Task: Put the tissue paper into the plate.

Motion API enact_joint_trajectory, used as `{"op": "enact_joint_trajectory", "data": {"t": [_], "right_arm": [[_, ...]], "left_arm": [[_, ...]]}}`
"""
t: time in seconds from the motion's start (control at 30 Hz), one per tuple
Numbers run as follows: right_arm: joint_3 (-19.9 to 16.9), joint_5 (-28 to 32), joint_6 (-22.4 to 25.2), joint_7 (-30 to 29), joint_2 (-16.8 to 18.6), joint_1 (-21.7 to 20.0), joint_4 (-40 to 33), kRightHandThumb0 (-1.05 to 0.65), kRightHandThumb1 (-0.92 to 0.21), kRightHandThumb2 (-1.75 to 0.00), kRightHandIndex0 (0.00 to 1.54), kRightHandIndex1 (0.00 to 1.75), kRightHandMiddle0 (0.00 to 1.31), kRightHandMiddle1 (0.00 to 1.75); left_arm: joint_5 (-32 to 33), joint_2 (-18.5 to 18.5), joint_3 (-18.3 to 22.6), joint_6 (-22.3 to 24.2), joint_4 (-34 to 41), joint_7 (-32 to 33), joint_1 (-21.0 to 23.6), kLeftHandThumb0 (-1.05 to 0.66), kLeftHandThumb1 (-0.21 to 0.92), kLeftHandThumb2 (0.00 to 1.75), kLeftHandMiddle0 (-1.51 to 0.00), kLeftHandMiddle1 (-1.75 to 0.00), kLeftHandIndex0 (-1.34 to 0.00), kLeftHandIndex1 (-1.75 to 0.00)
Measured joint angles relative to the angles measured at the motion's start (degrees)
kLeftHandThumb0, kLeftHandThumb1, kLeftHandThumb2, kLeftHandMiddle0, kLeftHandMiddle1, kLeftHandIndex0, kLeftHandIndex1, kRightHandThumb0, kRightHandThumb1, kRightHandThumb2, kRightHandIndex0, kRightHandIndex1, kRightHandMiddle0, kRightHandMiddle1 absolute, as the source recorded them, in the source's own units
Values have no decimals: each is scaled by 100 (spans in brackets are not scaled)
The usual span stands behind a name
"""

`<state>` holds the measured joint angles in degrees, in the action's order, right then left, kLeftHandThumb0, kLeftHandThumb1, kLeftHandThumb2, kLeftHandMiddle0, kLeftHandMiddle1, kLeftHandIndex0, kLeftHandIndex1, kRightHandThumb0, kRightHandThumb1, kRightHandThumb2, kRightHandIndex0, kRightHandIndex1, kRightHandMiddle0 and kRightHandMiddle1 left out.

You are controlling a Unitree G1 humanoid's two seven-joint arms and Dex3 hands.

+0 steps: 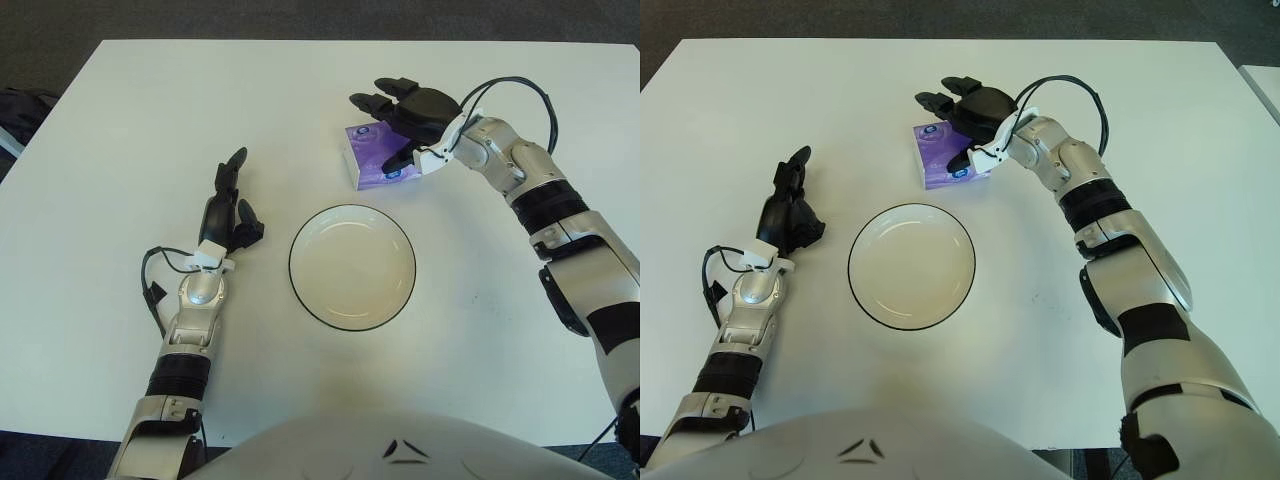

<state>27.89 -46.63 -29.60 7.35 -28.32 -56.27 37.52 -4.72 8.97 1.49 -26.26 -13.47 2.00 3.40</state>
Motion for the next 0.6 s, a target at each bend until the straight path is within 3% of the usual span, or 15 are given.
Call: {"op": "enact_joint_trajectory", "data": {"t": [0.6], "right_arm": [[151, -137, -11, 178, -138, 0, 47, -105, -92, -39, 0, 0, 0, 0]], "left_arm": [[0, -1, 4, 11, 5, -4, -2, -90, 92, 124, -8, -1, 0, -47]]}}
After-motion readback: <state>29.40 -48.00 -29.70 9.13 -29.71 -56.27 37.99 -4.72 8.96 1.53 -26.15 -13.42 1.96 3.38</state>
